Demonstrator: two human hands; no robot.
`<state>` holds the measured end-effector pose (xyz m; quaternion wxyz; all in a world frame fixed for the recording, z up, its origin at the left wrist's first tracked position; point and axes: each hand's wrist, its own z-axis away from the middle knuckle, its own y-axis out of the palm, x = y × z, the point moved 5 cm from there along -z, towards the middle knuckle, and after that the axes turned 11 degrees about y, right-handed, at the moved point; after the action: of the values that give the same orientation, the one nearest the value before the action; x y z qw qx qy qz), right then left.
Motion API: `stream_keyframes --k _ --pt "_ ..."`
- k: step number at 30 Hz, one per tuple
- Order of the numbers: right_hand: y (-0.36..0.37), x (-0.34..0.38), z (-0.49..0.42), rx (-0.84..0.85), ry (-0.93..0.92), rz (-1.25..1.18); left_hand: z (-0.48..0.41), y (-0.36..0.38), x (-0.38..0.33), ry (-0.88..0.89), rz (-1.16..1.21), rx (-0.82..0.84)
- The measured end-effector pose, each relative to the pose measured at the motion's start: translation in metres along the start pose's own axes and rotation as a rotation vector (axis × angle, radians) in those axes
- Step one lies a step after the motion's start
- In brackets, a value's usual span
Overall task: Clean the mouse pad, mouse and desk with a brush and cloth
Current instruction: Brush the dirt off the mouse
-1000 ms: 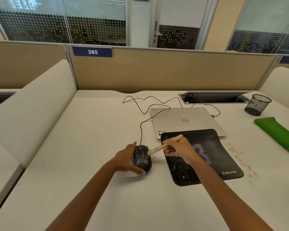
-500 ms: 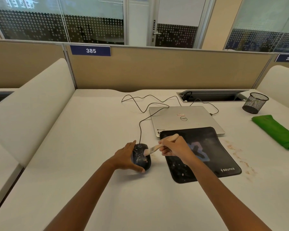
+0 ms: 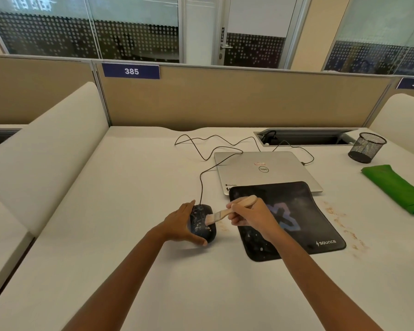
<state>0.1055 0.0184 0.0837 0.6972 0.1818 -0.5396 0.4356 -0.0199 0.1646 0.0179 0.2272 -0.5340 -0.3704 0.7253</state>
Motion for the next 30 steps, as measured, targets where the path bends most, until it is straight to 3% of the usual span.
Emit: stream_keyframes --k 5,13,22,26,30 --pt "-0.020 -0.005 0.001 -0.094 -0.022 0.105 0.000 0.000 0.001 0.005 -0.004 -0.004" --pt "0.009 -0.001 0.005 0.047 -0.086 -0.014 -0.002 0.001 0.001 0.002 -0.017 0.008" --pt "-0.021 -0.014 0.005 -0.064 -0.067 0.130 -0.001 0.002 0.004 0.006 -0.001 -0.005" --pt "-0.005 -0.008 0.009 0.056 -0.083 -0.062 -0.002 0.002 0.004 0.002 -0.001 -0.002" --pt "0.005 -0.012 0.011 0.113 -0.059 -0.028 -0.003 0.002 0.004 0.004 0.001 -0.001"
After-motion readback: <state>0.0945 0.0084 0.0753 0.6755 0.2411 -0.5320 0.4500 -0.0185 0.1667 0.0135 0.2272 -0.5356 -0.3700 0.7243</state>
